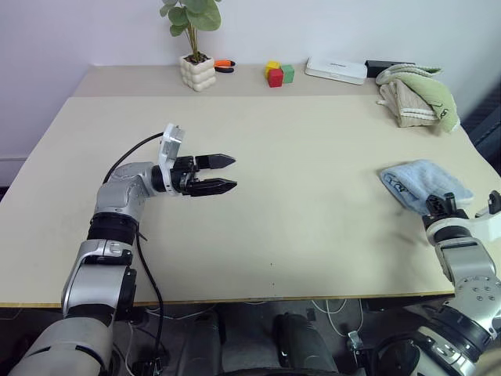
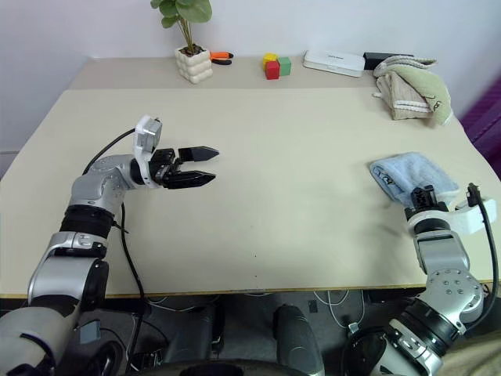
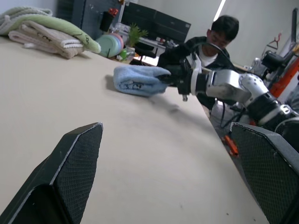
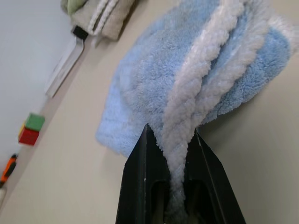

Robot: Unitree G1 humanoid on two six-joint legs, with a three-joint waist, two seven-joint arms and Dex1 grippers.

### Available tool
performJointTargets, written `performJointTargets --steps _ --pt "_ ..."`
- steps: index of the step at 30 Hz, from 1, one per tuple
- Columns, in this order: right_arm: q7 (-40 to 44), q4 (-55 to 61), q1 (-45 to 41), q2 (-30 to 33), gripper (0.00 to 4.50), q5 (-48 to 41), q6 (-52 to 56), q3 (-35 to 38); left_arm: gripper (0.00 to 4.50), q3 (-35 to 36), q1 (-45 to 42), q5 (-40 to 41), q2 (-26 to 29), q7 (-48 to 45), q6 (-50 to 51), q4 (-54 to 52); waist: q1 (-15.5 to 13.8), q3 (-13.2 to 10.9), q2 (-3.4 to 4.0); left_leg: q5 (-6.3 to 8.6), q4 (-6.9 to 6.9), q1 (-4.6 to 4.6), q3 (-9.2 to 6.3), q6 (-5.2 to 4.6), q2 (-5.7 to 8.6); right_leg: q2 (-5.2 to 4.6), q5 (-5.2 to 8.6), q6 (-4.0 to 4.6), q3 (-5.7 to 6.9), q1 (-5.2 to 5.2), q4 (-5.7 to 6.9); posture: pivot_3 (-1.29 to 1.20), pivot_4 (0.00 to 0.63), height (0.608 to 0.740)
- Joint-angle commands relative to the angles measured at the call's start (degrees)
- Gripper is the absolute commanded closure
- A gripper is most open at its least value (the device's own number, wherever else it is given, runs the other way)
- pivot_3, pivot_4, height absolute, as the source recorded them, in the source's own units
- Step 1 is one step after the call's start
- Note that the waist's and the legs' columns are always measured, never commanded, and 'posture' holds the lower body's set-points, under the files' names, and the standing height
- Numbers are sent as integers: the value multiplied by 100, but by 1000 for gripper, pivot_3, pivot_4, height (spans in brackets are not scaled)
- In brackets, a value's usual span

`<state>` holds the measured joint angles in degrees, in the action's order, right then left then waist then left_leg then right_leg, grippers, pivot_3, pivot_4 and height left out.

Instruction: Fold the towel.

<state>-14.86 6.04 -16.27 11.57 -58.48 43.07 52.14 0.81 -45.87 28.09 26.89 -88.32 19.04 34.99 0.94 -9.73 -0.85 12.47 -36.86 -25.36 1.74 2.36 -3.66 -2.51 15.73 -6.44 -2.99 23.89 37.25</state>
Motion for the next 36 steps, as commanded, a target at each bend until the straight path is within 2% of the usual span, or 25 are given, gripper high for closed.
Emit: performJointTargets --steps 1,5,11,16,20,24,27,29,32,36 --pt "48 -91 -1 203 4455 -142 -212 -17 0 42 136 -30 79 -80 -168 -356 6 0 0 0 0 0 0 0 0 0 0 0 0 0 0 0 150 740" --pt "92 -211 32 306 3142 -100 -348 -116 0 29 448 -95 88 -167 -552 -665 7 0 1 0 1 1 0 0 -1 0 0 0 0 0 0 0 150 740" --pt "0 16 206 588 57 230 -739 -180 0 101 555 -55 -24 -18 -671 -823 -23 0 1 0 -4 0 0 0 0 -2 0 0 0 -3 0 0 150 740" --pt "-408 200 550 1041 57 1343 -1381 -250 0 125 493 -136 -115 95 -946 -563 -16 1 4 0 -6 0 0 0 4 -4 1 0 0 -4 -1 0 150 740" --pt "-212 438 572 1352 57 2001 -1770 -619 0 96 485 -144 -206 149 -1039 -550 28 2 6 0 -7 3 -1 0 2 1 1 0 -1 -4 0 0 150 740" --pt "627 592 318 1631 57 2055 -1871 -1255 0 99 513 -144 -237 198 -1023 -566 46 4 12 0 -6 5 0 -1 0 4 0 0 -4 -4 1 0 150 740" --pt "1778 1191 304 2001 57 2177 -1645 -2496 0 148 675 -127 -179 295 -1011 -707 40 4 13 1 -6 5 -1 -2 -1 6 0 0 -4 -4 1 0 150 740" --pt "2314 1368 375 2248 57 2334 -1621 -2989 0 168 755 -104 -152 380 -948 -814 20 4 13 2 -5 5 -1 -4 -2 7 0 0 -4 -4 1 0 150 740" --pt "3029 1451 419 2453 57 2369 -1607 -3446 0 214 895 -45 -117 542 -820 -1024 -61 2 9 2 -12 -1 -5 -5 -3 6 1 0 3 -7 -1 0 150 740" --pt "3593 1439 266 2552 57 2519 -1507 -3983 0 309 1365 16 -25 811 -749 -1572 -47 2 9 3 -24 0 -1 -5 3 -7 2 3 2 -17 -7 0 150 740"
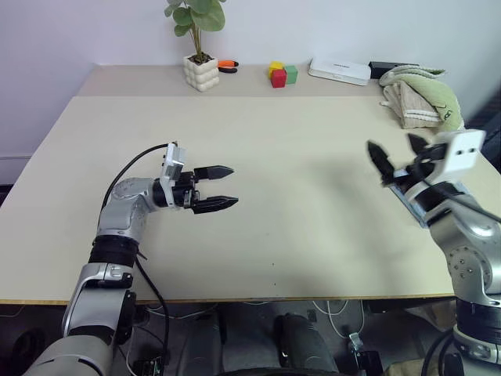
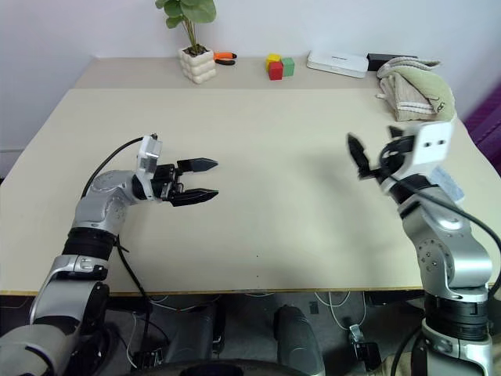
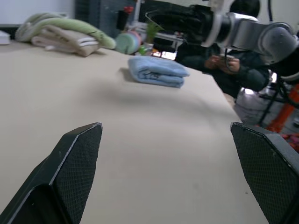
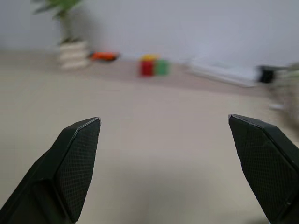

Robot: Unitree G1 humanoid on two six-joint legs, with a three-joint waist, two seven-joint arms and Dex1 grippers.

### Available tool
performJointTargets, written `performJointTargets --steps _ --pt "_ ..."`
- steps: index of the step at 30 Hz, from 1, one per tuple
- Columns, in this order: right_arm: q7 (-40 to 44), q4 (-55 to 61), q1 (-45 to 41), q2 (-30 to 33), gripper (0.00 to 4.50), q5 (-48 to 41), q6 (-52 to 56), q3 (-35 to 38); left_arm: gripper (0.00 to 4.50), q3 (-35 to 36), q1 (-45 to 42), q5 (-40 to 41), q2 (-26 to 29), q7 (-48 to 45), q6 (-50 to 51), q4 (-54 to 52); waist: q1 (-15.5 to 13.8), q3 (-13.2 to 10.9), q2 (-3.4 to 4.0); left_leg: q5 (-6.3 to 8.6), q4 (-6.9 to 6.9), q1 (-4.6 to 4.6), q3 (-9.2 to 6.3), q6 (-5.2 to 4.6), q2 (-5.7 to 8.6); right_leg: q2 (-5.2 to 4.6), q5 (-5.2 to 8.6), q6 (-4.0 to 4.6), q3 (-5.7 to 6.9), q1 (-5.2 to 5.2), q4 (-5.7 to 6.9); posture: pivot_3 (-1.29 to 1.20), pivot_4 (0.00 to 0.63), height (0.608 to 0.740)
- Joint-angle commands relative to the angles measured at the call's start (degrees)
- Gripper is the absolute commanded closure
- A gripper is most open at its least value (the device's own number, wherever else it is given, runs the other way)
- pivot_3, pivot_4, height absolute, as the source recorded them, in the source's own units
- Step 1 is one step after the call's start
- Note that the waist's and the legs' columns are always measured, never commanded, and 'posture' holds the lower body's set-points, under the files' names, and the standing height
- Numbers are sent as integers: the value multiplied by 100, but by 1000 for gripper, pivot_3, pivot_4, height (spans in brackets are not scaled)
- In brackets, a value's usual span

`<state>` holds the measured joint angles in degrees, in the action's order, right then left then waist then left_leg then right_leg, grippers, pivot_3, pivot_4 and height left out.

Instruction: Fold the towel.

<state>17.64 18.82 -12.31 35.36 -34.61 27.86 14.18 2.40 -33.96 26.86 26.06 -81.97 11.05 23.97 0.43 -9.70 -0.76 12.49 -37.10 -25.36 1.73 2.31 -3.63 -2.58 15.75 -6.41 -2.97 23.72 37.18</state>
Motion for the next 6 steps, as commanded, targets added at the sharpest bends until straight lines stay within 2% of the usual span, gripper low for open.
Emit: performJointTargets --steps 1,6 --pt "476 145 -186 213 57 266 -11 -349 0 201 314 193 87 258 127 -672 16 0 0 0 -1 1 0 0 0 0 1 1 0 -1 1 0 150 740" --pt "1072 -420 -830 100 57 752 -232 -1045 0 506 1156 383 294 741 388 -1647 61 0 0 0 5 7 -1 0 -5 6 7 12 0 1 5 0 150 740"
